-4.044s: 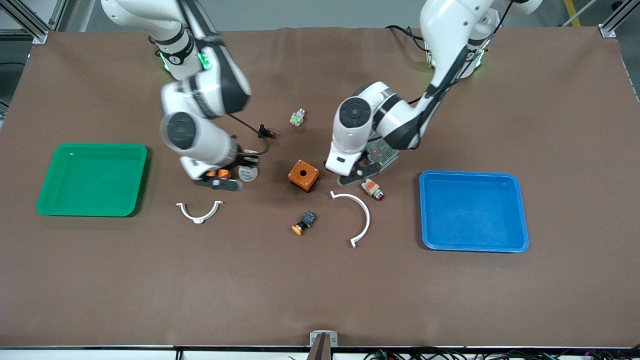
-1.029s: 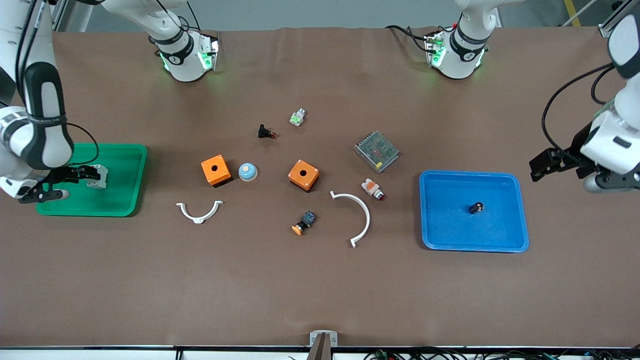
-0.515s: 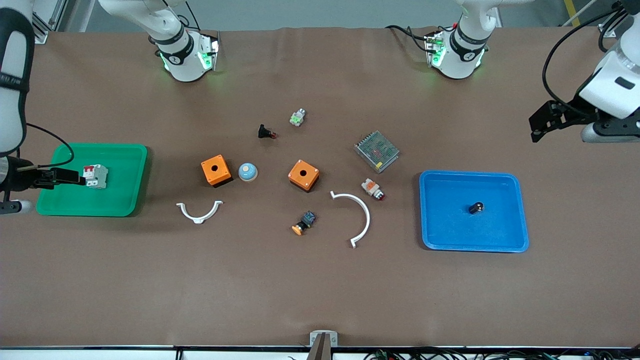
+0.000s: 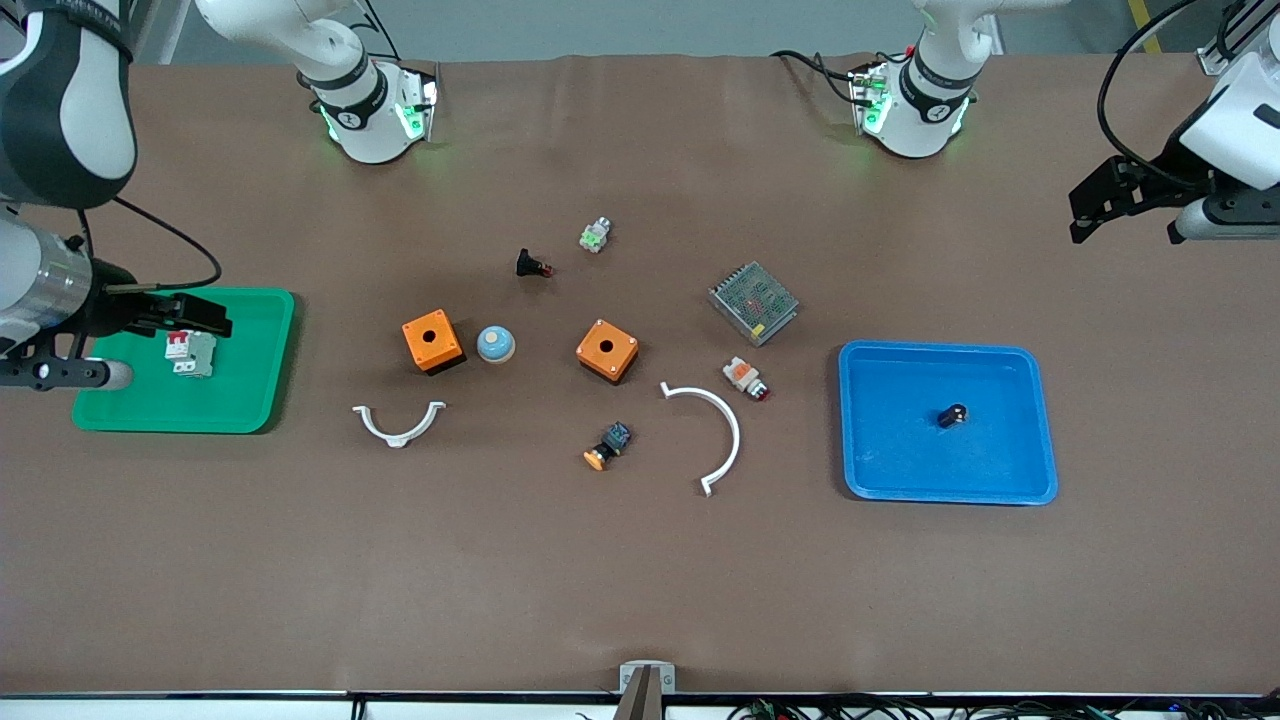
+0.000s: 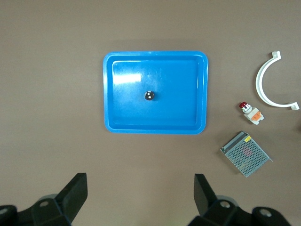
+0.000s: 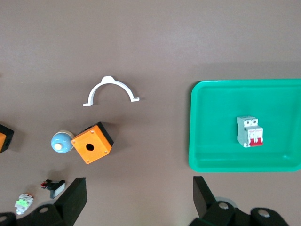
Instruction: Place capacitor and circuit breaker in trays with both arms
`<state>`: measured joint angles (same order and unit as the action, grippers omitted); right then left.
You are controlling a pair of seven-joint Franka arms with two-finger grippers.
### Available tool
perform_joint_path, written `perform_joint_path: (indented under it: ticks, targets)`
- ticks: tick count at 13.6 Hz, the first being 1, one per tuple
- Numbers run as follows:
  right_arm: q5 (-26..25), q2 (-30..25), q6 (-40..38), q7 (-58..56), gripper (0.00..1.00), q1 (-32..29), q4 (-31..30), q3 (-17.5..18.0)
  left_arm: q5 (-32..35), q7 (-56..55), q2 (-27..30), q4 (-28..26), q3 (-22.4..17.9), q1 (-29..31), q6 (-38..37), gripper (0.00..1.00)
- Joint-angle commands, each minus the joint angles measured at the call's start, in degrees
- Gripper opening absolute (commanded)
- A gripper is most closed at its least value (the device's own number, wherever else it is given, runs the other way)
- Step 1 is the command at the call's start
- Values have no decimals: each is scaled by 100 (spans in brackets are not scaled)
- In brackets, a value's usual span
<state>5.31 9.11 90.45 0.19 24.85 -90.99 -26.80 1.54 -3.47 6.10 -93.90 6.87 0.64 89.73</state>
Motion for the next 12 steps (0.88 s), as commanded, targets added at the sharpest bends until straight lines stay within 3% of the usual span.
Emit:
perform_joint_path:
  ticks: [1,2,5,7,12]
  targets:
    - [-363,-445,-54,376,100,-1451,-164,1698,-206,-13,225,-243,-98,-82,-17,100]
    - [-372,-498,-45,376,100,-1970,-164,2227,-224,-14,216,-235,-81,-82,-17,100]
    - [-372,-586,7,376,100,-3061,-138,3335,-224,-14,225,-226,51,-82,-26,100]
    - [-381,-621,25,376,100,-3608,-121,3909,-224,-22,225,-200,121,-65,-87,100]
    - [-381,-604,95,306,100,-3602,11,3719,-233,57,163,-103,78,-12,-79,100]
